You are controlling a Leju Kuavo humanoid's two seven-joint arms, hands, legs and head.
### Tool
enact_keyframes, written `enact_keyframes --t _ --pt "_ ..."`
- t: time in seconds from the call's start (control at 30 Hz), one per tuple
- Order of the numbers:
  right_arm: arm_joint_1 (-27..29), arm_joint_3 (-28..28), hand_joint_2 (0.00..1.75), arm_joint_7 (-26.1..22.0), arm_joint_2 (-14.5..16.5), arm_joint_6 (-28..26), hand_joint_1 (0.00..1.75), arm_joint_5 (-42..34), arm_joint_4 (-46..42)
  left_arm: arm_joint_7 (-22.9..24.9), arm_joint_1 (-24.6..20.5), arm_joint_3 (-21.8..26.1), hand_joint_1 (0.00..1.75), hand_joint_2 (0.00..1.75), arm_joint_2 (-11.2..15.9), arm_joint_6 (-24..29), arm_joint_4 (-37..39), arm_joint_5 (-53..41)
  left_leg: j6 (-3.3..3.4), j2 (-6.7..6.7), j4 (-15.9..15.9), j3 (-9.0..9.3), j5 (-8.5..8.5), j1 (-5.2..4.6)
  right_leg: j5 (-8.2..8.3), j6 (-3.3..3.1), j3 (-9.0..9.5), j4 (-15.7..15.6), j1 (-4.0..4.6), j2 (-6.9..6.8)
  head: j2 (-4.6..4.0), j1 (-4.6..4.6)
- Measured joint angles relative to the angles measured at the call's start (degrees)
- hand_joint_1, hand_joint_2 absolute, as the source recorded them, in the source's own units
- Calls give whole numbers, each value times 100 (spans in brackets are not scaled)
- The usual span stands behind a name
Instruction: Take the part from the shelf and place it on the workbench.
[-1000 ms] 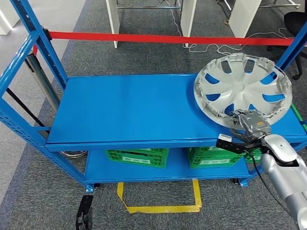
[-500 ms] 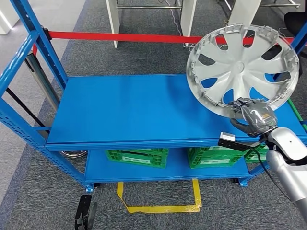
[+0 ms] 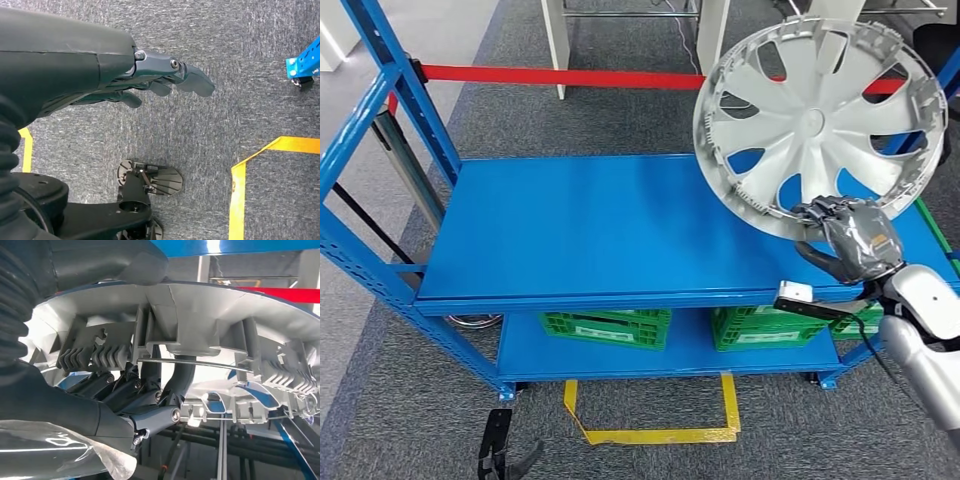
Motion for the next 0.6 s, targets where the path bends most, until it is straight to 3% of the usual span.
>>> enact_keyframes --t 0.1,0.23,0.3,0.37,0.4,0.43,0.47,0.53,0.6 --pt "70 -4 175 -3 2 -14 175 -34 -81 -1 -1 -10 0 175 -16 23 -2 20 8 0 8 -3 -9 -8 5 8 4 -18 -9 1 0 1" --pt "120 -20 175 -86 21 -44 175 -92 -200 26 -17 -31 0 175 -10 -2 -16 108 156 3 -190 84 107 -11 13 108 5 -80 -35 -3 1 3" --pt "29 4 175 -211 93 -53 175 -136 -204 173 -97 -26 0 175 83 -144 -44 260 187 24 -344 129 200 15 -255 105 -210 312 -38 6 0 23" --pt "-102 59 175 -265 225 -45 175 -162 -166 361 -222 -23 0 175 223 -328 -70 370 189 45 -360 105 225 15 -591 131 -580 1096 -45 12 0 31" --pt "-138 93 175 -273 287 -42 175 -171 -148 413 -275 -22 0 175 281 -384 -81 402 179 52 -354 94 229 20 -650 157 -717 1390 -59 10 0 29" --pt "-156 128 175 -279 333 -43 175 -179 -137 432 -313 -20 0 175 327 -400 -93 423 165 53 -348 89 233 31 -599 185 -763 1490 -81 6 0 29" --pt "-166 162 175 -284 367 -44 175 -187 -130 440 -338 -18 0 175 362 -404 -106 440 139 49 -329 81 234 52 -435 219 -690 1340 -113 1 0 28" --pt "-188 220 175 -281 422 -46 175 -211 -123 458 -356 -14 0 175 405 -391 -129 476 46 26 -237 27 213 96 -76 315 -321 629 -171 -15 0 45" --pt "-200 263 175 -274 467 -47 175 -243 -128 490 -358 -14 0 175 427 -372 -145 503 -66 2 -98 -76 197 100 42 303 -102 203 -176 2 1 76"
